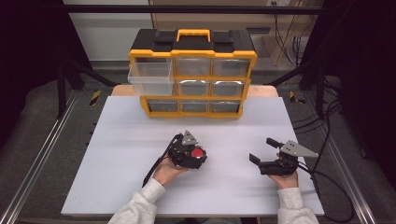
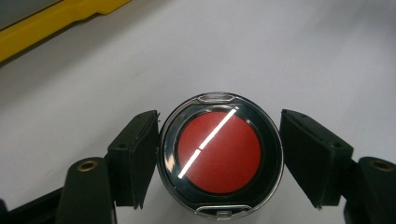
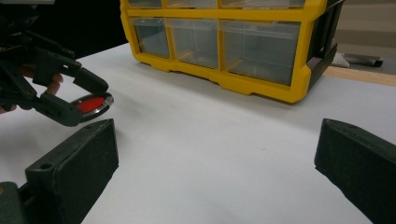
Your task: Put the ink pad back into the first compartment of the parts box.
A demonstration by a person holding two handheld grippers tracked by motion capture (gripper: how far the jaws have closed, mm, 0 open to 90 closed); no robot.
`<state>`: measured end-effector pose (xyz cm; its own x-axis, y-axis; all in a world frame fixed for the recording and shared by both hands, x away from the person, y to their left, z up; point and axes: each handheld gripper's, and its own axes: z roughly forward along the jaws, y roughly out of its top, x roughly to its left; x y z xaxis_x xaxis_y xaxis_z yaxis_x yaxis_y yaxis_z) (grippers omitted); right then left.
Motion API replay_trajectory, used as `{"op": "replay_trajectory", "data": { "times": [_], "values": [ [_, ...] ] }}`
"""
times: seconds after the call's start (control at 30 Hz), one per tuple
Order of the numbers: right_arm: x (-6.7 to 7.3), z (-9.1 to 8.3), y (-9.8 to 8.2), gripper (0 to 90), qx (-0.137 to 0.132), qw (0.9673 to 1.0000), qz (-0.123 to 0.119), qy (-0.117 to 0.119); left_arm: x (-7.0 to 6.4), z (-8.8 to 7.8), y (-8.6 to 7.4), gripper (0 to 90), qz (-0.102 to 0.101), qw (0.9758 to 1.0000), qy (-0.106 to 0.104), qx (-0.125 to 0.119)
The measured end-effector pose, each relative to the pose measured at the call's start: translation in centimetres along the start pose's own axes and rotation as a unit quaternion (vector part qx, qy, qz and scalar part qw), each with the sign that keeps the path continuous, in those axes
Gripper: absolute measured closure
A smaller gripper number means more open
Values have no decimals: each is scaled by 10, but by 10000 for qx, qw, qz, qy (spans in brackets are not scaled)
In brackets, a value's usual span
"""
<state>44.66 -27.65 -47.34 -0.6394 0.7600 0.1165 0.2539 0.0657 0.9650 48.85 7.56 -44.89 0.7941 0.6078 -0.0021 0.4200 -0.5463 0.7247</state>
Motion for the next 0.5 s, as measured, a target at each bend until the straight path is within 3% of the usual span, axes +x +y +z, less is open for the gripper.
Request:
{"op": "replay_trajectory", "data": {
  "times": [0.5],
  "values": [
    [0, 0, 0, 2, 10, 10000, -22, -1, 5, -20, -6, 295, -100, 9998, 42, -195]
  ]
}}
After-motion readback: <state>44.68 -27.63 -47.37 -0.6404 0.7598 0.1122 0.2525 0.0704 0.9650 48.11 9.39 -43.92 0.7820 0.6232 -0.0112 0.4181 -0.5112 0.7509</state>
